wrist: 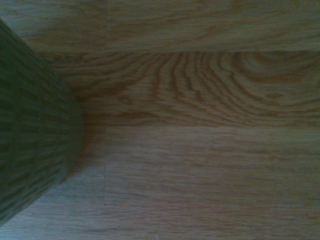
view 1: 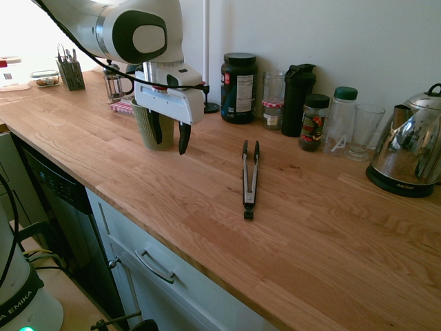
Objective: Put the tongs back in the holder
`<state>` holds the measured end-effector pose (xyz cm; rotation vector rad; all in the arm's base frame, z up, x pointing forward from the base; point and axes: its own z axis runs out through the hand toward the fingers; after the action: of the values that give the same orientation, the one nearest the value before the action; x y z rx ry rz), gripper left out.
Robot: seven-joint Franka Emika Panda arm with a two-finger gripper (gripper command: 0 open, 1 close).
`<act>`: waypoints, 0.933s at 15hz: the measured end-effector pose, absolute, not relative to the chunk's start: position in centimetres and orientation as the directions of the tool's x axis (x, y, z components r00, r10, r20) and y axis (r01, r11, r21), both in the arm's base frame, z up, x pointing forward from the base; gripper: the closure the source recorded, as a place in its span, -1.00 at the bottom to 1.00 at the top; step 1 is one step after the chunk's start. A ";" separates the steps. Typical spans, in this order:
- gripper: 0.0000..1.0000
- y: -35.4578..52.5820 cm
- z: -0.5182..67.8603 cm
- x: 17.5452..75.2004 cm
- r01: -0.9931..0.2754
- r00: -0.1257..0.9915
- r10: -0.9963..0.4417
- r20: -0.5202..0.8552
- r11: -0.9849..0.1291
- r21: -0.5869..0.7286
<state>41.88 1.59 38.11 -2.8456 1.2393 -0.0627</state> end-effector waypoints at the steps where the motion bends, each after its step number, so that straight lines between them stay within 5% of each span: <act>1: -1.00 1.6 38.0 41.9 -0.732 0.680 -0.733 0.020 -0.680 -0.048; 9: -1.00 -3.1 41.0 43.9 -0.429 0.897 -0.431 0.095 -0.902 -0.040; 14: -1.00 -6.8 39.9 44.5 -0.339 0.931 -0.338 0.135 -0.941 -0.014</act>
<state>44.50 -6.76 39.92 -3.0962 0.5432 -0.2132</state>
